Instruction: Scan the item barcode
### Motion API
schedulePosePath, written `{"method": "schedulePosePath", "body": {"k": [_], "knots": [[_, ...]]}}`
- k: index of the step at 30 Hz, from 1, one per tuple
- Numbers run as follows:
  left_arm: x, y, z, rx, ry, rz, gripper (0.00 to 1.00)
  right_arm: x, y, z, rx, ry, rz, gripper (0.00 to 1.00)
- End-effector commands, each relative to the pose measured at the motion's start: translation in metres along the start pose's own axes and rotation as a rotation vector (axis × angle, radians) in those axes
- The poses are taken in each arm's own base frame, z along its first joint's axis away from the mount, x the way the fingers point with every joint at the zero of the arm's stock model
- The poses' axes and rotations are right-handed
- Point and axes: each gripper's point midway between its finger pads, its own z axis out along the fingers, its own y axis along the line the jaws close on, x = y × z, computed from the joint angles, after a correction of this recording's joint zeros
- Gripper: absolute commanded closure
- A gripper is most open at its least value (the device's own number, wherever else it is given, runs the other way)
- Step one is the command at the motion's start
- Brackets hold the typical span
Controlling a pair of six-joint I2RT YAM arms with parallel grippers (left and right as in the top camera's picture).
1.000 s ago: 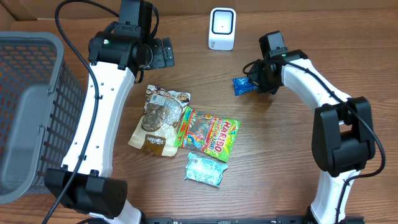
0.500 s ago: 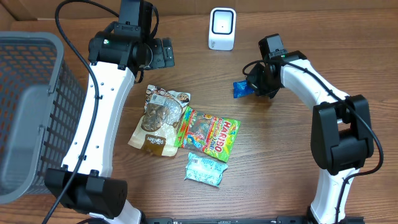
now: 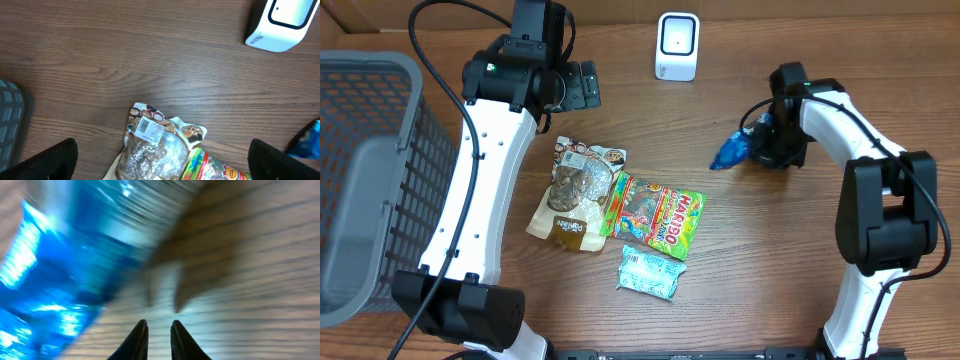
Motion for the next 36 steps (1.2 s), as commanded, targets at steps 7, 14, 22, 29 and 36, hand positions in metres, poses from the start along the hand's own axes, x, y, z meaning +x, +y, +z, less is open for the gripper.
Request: {"method": "schedulePosePath", "body": {"k": [7, 14, 22, 29, 36], "knots": [[-0.007, 0.002, -0.010, 0.002, -0.031, 0.014, 0.01, -0.031, 0.008, -0.046, -0.228, -0.018, 0.187, 0.75], [-0.007, 0.002, -0.010, 0.002, -0.031, 0.014, 0.00, -0.035, 0.033, -0.023, -0.349, -0.014, 0.369, 0.59], [-0.007, 0.002, -0.010, 0.002, -0.031, 0.014, 0.00, -0.020, 0.068, 0.018, -0.349, -0.033, 0.546, 0.40], [-0.007, 0.002, -0.010, 0.002, -0.031, 0.014, 0.00, -0.014, 0.070, 0.023, -0.303, -0.054, 0.464, 0.72], [-0.007, 0.002, -0.010, 0.002, -0.031, 0.014, 0.01, -0.024, 0.065, -0.014, -0.305, -0.074, 0.081, 0.66]]}}
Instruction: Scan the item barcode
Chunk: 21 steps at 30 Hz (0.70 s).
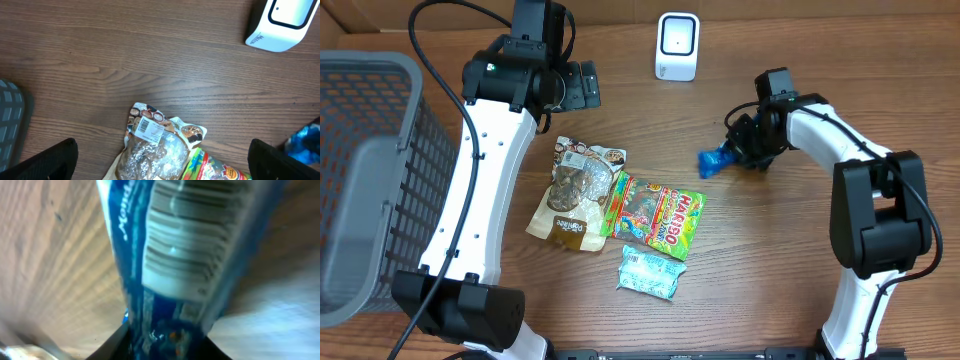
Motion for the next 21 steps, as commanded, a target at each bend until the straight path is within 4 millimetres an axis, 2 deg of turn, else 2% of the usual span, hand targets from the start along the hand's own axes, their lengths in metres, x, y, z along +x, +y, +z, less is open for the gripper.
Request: {"method": "schedulePosePath", "body": {"k": [1, 6, 9, 12, 15, 16, 18, 21], "knots": [[-0.007, 0.002, -0.010, 0.002, -0.031, 0.014, 0.00, -0.021, 0.007, -0.027, 0.026, -0.054, -0.265, 0.66], [-0.007, 0.002, -0.010, 0.002, -0.031, 0.014, 0.00, -0.043, -0.038, -0.059, 0.393, -0.154, -0.429, 0.67], [-0.007, 0.002, -0.010, 0.002, -0.031, 0.014, 0.00, -0.055, -0.053, -0.070, 0.536, -0.203, -0.497, 0.66], [-0.007, 0.002, -0.010, 0.002, -0.031, 0.014, 0.00, -0.048, -0.047, -0.069, 0.465, -0.171, -0.440, 0.62], [-0.007, 0.002, -0.010, 0.002, -0.031, 0.014, 0.00, -0.047, -0.046, -0.069, 0.313, -0.135, -0.204, 0.60], [-0.007, 0.002, -0.010, 0.002, -0.031, 0.014, 0.00, -0.047, -0.045, -0.068, 0.252, -0.114, -0.129, 0.64], [-0.007, 0.002, -0.010, 0.002, -0.031, 0.014, 0.00, -0.051, -0.041, -0.066, 0.130, -0.081, -0.044, 0.77], [-0.007, 0.002, -0.010, 0.002, -0.031, 0.014, 0.00, -0.062, -0.043, -0.064, 0.076, -0.102, 0.013, 0.90]]}}
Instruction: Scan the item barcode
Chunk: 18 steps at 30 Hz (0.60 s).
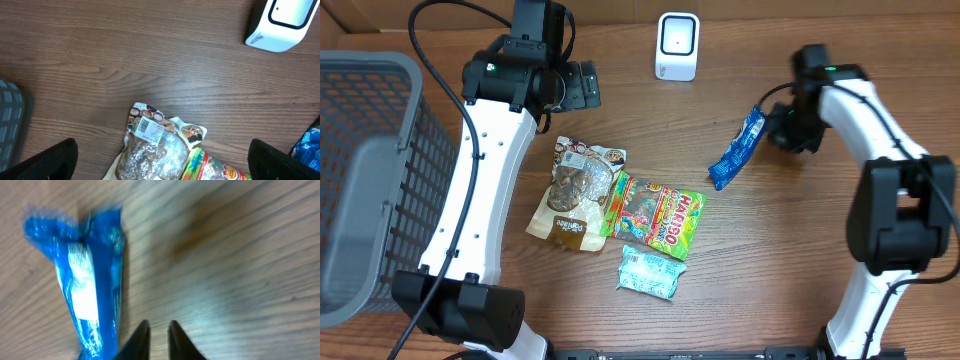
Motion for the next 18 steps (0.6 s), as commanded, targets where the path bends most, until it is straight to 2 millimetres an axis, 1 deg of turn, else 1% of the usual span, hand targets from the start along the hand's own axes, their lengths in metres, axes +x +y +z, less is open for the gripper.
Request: {"method": "schedulePosePath", "body": {"k": [1, 2, 4, 10, 14, 18], "knots": [[-0.007, 0.002, -0.010, 0.002, -0.031, 0.014, 0.00, -0.003, 0.007, 0.000, -0.108, 0.025, 0.141, 0.93], [-0.007, 0.002, -0.010, 0.002, -0.031, 0.014, 0.01, -0.007, 0.011, 0.000, -0.119, 0.008, 0.133, 0.96], [-0.007, 0.002, -0.010, 0.002, -0.031, 0.014, 0.00, -0.011, 0.022, 0.001, -0.136, -0.023, 0.107, 0.96], [-0.007, 0.002, -0.010, 0.002, -0.031, 0.014, 0.00, -0.012, 0.045, 0.008, -0.109, -0.093, 0.190, 0.96], [-0.007, 0.002, -0.010, 0.002, -0.031, 0.014, 0.00, -0.010, 0.048, 0.011, -0.050, -0.141, 0.268, 0.96], [-0.007, 0.002, -0.010, 0.002, -0.031, 0.014, 0.00, -0.007, 0.050, 0.013, -0.024, -0.160, 0.275, 0.96]]}}
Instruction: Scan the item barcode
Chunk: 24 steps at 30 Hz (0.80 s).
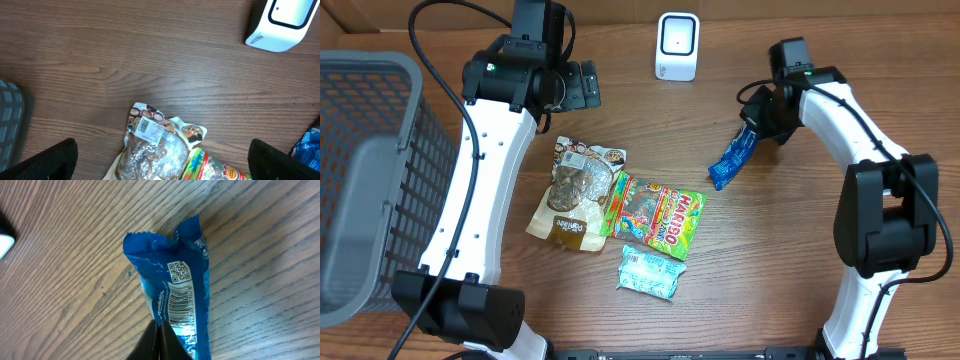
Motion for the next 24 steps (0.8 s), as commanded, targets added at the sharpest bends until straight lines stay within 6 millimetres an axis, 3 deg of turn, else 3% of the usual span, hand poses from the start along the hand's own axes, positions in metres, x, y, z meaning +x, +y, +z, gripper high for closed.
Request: {"method": "schedulePosePath", "body": {"k": [1, 7, 13, 24], "knots": [[-0.007, 0.002, -0.010, 0.002, -0.031, 0.014, 0.00, -0.008, -0.010, 0.003, 0.053, -0.055, 0.067, 0.96], [-0.007, 0.002, -0.010, 0.002, -0.031, 0.014, 0.00, -0.013, 0.009, -0.010, -0.042, -0.006, 0.011, 0.96], [-0.007, 0.002, -0.010, 0.002, -0.031, 0.014, 0.00, -0.026, -0.012, -0.020, -0.006, 0.007, 0.068, 0.96], [-0.007, 0.002, -0.010, 0.002, -0.031, 0.014, 0.00, -0.007, -0.007, 0.026, -0.004, 0.017, 0.018, 0.96]]}}
